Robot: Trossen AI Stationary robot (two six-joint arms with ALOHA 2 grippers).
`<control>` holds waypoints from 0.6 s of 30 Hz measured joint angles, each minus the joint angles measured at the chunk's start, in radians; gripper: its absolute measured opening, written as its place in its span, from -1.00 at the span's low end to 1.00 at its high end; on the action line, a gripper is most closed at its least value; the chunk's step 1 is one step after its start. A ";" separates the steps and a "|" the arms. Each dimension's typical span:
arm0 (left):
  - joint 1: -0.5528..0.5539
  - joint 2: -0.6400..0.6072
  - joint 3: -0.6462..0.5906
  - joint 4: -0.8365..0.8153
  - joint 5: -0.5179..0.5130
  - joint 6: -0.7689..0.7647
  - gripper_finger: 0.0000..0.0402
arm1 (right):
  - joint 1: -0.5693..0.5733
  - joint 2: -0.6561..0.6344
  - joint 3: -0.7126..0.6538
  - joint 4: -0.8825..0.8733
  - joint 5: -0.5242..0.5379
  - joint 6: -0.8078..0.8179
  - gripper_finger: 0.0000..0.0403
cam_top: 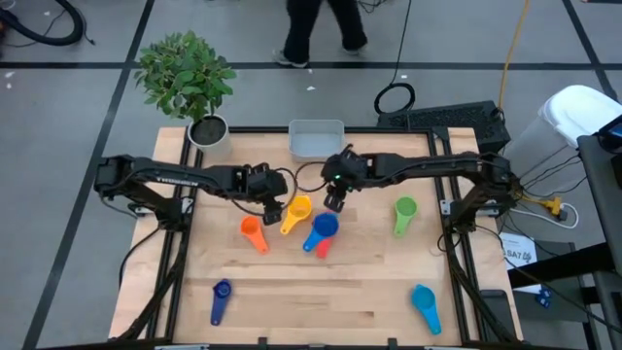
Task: Nest measuring cups in basket
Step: Stack the yellow measuring cup on top of the blue measuring cup
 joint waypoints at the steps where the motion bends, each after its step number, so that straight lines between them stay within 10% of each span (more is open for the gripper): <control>1: 0.006 0.001 -0.027 0.029 0.000 -0.012 0.21 | 0.000 -0.023 0.000 0.004 0.013 -0.004 -0.25; 18: 0.029 0.073 -0.070 0.205 0.072 -0.277 0.21 | 0.000 -0.083 -0.001 -0.045 0.037 0.005 -0.25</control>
